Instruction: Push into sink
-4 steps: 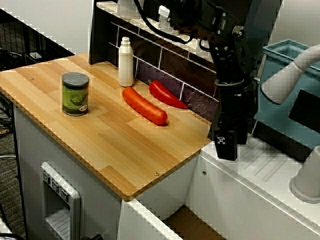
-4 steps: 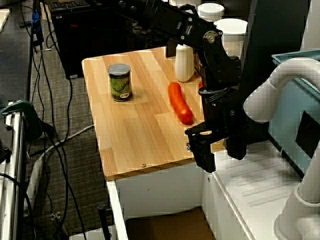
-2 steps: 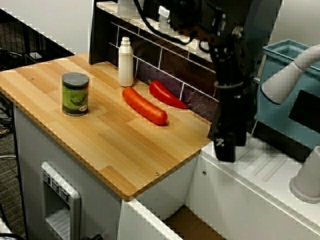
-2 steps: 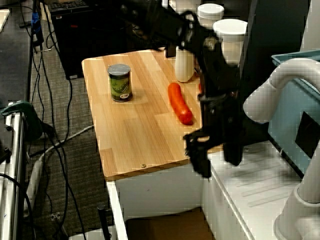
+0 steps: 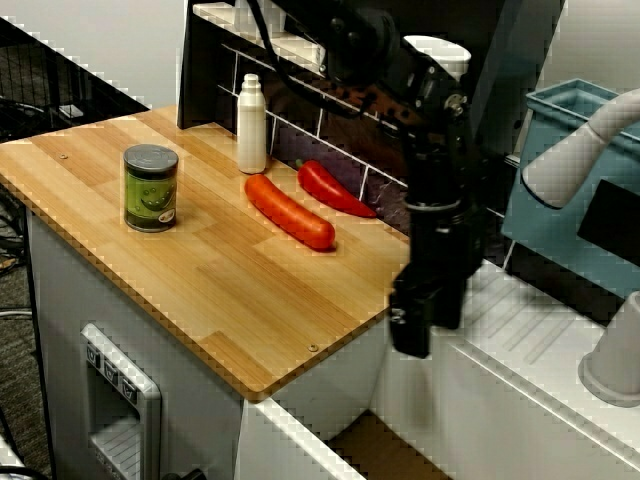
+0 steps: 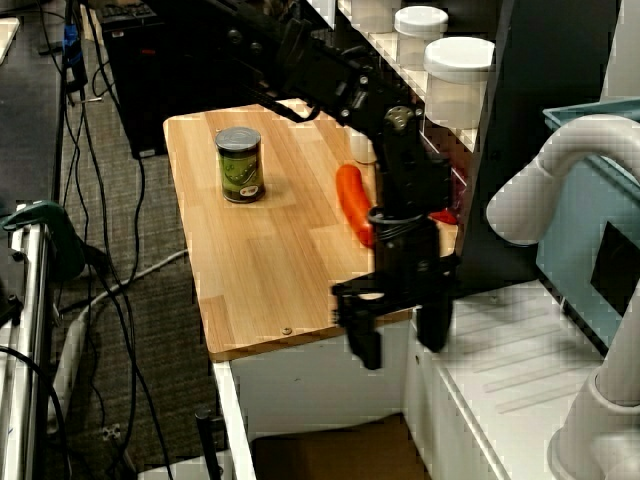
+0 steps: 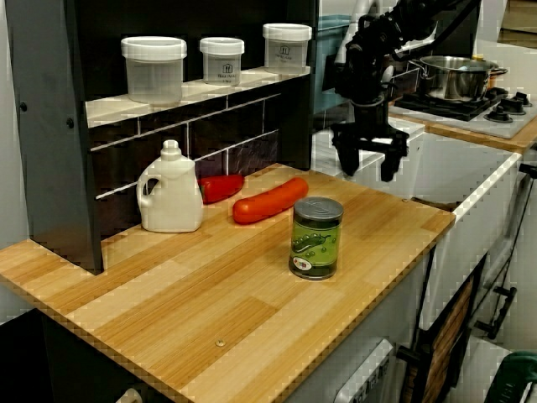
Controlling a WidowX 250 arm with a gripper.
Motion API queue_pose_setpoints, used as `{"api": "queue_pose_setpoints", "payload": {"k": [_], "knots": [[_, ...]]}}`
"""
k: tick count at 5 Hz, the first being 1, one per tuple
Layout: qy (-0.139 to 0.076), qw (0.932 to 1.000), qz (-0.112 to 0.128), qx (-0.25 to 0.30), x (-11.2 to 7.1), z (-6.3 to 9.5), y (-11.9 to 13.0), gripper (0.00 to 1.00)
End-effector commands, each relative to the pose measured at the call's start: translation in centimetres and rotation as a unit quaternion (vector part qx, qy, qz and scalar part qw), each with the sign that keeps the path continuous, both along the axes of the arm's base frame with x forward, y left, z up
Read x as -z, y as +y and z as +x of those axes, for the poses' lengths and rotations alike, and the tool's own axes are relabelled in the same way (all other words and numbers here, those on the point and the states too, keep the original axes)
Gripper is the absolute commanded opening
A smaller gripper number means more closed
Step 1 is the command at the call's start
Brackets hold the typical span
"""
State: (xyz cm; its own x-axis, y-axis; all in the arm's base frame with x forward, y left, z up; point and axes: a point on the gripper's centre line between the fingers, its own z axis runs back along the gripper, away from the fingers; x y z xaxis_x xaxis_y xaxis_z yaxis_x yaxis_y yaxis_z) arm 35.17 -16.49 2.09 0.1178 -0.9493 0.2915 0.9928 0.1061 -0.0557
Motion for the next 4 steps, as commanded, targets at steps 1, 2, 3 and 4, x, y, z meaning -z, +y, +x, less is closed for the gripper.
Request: {"api": "queue_pose_setpoints", "payload": {"k": [1, 2, 3, 4], "knots": [[-0.027, 0.9969, -0.071, 0.019, -5.2, -0.7, 1.4, 1.00], [-0.016, 0.9955, -0.091, 0.023, -6.2, -1.3, 1.1, 1.00], [-0.015, 0.9942, -0.096, 0.046, -7.2, -2.1, 1.1, 1.00], [-0.026, 0.9909, -0.087, 0.100, -7.7, -4.2, 1.9, 1.00]]}}
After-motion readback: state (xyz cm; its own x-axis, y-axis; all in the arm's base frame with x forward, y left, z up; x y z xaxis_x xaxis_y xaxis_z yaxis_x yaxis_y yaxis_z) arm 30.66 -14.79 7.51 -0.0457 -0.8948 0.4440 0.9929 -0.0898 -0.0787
